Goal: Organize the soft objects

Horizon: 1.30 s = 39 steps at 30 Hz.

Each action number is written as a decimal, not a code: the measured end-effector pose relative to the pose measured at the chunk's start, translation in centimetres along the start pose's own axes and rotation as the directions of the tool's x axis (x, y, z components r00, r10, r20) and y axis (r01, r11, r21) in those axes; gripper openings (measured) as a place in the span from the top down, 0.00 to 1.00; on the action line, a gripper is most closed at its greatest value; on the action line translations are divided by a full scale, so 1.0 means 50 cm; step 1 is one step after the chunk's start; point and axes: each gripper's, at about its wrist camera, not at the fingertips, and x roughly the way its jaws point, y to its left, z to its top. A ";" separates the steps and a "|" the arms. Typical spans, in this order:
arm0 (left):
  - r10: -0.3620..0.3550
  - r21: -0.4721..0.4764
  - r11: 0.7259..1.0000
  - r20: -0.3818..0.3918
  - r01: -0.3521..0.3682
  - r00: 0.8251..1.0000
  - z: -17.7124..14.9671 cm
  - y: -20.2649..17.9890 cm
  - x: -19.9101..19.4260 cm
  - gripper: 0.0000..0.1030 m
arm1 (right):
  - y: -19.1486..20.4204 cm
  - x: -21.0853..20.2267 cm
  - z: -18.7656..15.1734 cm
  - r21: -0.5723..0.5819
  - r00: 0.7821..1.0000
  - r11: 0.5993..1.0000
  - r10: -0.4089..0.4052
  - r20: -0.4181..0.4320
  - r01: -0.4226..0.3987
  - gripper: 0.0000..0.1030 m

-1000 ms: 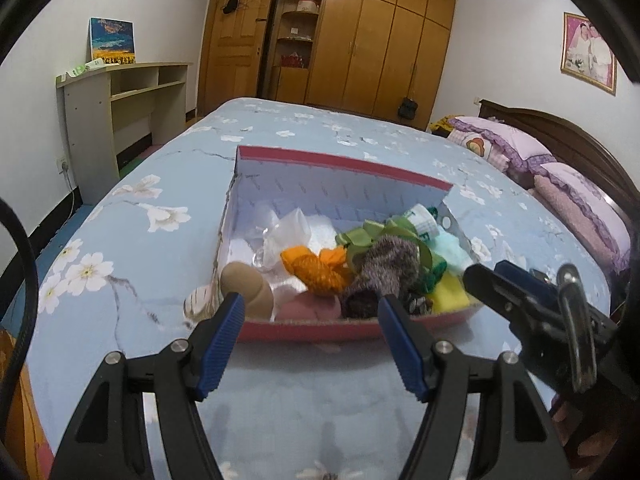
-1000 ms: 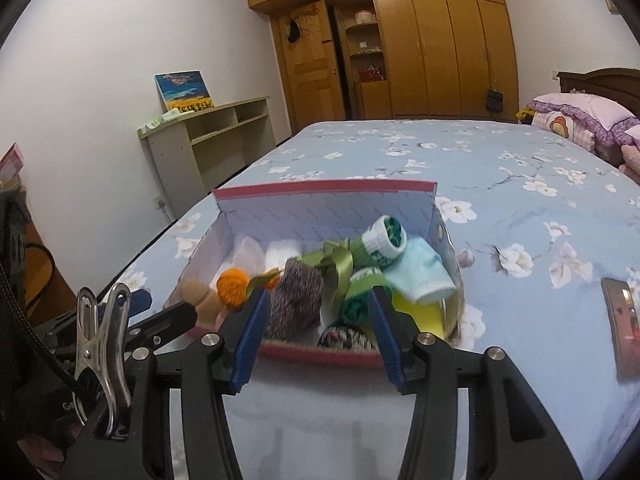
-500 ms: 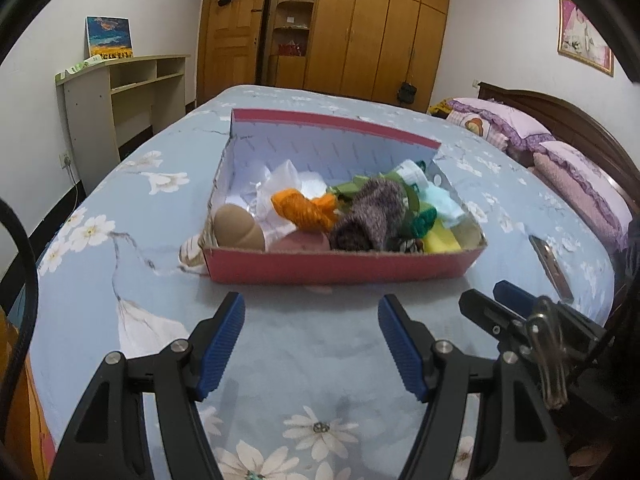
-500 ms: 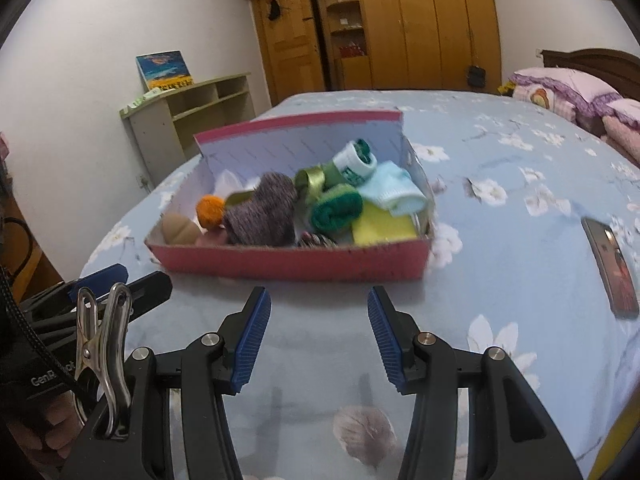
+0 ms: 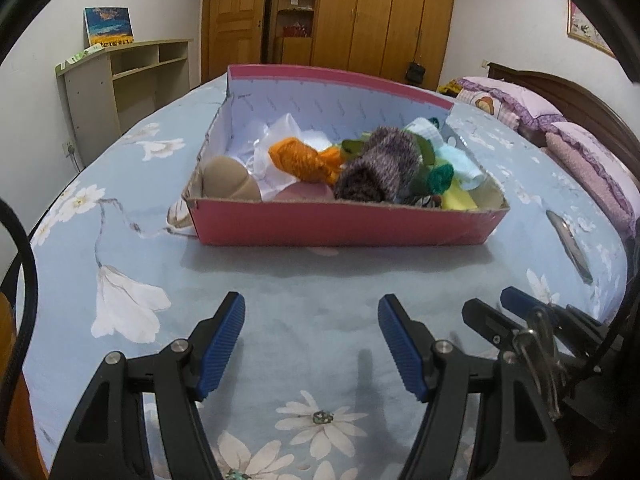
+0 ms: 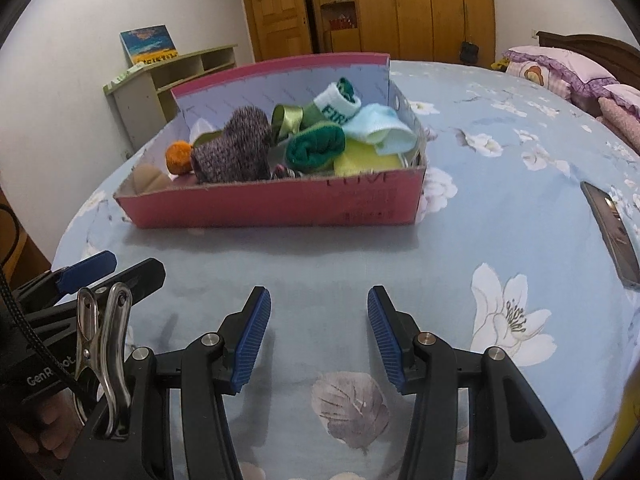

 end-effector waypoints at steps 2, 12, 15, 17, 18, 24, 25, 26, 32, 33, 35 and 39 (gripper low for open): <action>0.002 -0.002 1.000 -0.010 -0.002 1.000 -0.002 0.001 0.008 0.29 | -0.002 0.006 -0.002 0.003 1.000 1.000 -0.003 -0.008 0.003 0.50; 0.021 -0.024 0.999 -0.056 -0.023 0.998 -0.015 0.010 0.050 0.29 | -0.005 0.026 -0.012 -0.004 1.000 1.000 -0.017 -0.026 0.017 0.50; 0.025 -0.024 0.999 -0.055 -0.027 0.998 -0.016 0.010 0.055 0.29 | -0.003 0.034 -0.018 -0.011 0.999 1.000 -0.028 -0.031 0.028 0.49; 0.026 -0.026 0.999 -0.057 -0.027 0.998 -0.019 0.010 0.057 0.29 | 0.002 0.036 -0.021 -0.020 0.999 0.999 -0.039 -0.027 0.039 0.49; 0.026 -0.029 0.999 -0.057 -0.028 0.998 -0.020 0.011 0.059 0.29 | 0.004 0.037 -0.021 -0.023 0.999 0.999 -0.043 -0.025 0.043 0.49; 0.031 -0.025 0.999 -0.050 -0.033 0.998 -0.025 0.008 0.062 0.29 | 0.009 0.038 -0.026 -0.025 0.999 0.999 -0.047 -0.015 0.046 0.49; 0.032 -0.024 0.999 -0.049 -0.033 0.998 -0.026 0.008 0.063 0.29 | 0.009 0.037 -0.027 -0.024 0.999 0.999 -0.047 -0.013 0.046 0.49; 0.033 -0.024 0.999 -0.049 -0.034 0.998 -0.027 0.008 0.062 0.29 | 0.009 0.037 -0.028 -0.024 0.999 0.999 -0.048 -0.011 0.047 0.49; 0.036 -0.020 0.999 -0.040 -0.036 0.999 -0.035 0.006 0.061 0.28 | 0.011 0.037 -0.032 -0.027 0.999 0.998 -0.050 -0.002 0.050 0.49; 0.036 -0.019 0.999 -0.040 -0.036 0.999 -0.036 0.005 0.061 0.28 | 0.011 0.037 -0.032 -0.025 0.999 0.999 -0.048 -0.001 0.048 0.49; 0.034 -0.019 0.999 -0.039 -0.035 0.999 -0.037 0.005 0.061 0.27 | 0.011 0.037 -0.033 -0.024 0.999 0.999 -0.046 0.000 0.046 0.49; 0.032 -0.017 0.999 -0.040 -0.033 0.999 -0.039 0.005 0.061 0.26 | 0.011 0.037 -0.033 -0.023 0.999 0.999 -0.046 0.000 0.046 0.48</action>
